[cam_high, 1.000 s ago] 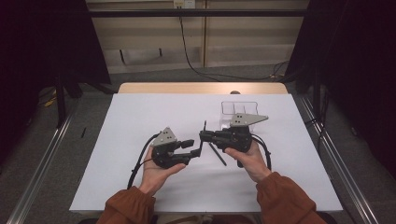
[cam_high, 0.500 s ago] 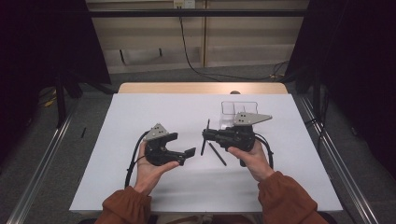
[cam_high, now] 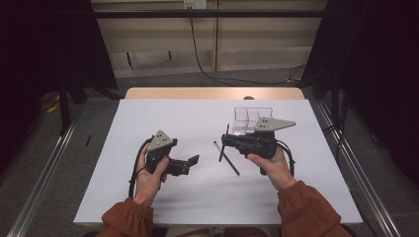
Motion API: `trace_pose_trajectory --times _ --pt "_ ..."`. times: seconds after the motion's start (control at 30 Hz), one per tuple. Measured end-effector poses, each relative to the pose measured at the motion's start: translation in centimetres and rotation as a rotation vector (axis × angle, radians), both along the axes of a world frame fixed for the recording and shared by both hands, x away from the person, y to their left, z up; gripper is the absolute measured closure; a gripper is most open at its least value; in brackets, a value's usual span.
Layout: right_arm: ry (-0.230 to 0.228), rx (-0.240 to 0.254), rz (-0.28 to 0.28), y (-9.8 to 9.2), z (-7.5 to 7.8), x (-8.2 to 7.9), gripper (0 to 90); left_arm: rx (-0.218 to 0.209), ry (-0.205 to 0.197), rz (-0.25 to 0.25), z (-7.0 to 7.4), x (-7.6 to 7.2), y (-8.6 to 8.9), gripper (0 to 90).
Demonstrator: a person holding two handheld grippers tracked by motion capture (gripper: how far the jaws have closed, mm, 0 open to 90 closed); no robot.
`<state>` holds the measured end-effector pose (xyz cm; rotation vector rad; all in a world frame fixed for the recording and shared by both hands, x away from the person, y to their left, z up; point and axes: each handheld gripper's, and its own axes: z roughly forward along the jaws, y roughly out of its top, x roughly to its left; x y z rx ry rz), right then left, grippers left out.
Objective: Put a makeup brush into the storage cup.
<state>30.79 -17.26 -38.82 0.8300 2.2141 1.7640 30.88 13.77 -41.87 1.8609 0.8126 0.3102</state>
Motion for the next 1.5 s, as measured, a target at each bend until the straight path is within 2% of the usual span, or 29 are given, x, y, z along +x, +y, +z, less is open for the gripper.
trace_pose_trajectory --times 0.13,0.23,0.27,0.33,0.43,0.5,0.57,0.67,0.8,0.87,1.0,1.27,1.5 --pt "-0.003 0.001 -0.017 -0.6 0.1 0.0 84.3 0.004 -0.013 0.009 0.0 -0.2 0.5 2.1" --pt "-0.007 -0.002 -0.028 -1.0 0.3 0.0 84.3 -0.013 -0.063 0.046 -0.3 -0.4 1.2 1.6" --pt "-0.008 -0.003 -0.03 -1.1 0.3 0.0 84.2 0.002 -0.058 0.051 -0.3 -0.4 1.5 2.1" --pt "-0.008 -0.004 -0.037 -1.4 0.3 0.1 84.3 -0.015 -0.038 0.041 -0.2 -0.4 2.1 1.6" --pt "-0.009 -0.005 -0.048 -1.7 0.4 0.2 84.2 -0.011 -0.053 0.077 0.0 -0.6 2.7 2.0" --pt "-0.008 -0.01 -0.054 -1.9 0.4 0.3 84.2 -0.026 -0.062 0.083 -0.1 -0.7 3.2 1.7" --pt "-0.008 -0.01 -0.06 -2.1 0.5 0.4 84.2 -0.018 -0.062 0.084 -0.2 -0.8 3.7 1.9" --pt "-0.009 -0.016 -0.07 -2.5 0.5 0.4 84.2 -0.026 -0.035 0.08 -0.4 -1.2 4.6 2.5" --pt "-0.006 -0.023 -0.085 -3.0 0.6 0.5 84.2 -0.033 -0.051 0.104 -0.2 -1.6 5.9 3.2" --pt "-0.007 -0.023 -0.091 -3.2 0.6 0.5 84.2 -0.009 -0.071 0.116 -0.1 -1.8 6.4 3.0" --pt "-0.004 -0.029 -0.101 -3.3 0.6 0.6 84.2 0.004 -0.088 0.135 0.1 -2.4 7.4 2.6" --pt "-0.012 -0.04 -0.124 -3.8 1.1 1.0 84.2 -0.042 -0.086 0.185 -1.0 -3.7 9.6 2.4" --pt "-0.018 -0.043 -0.143 -4.4 1.4 1.2 84.2 -0.069 -0.11 0.213 -1.4 -4.8 11.2 2.4"
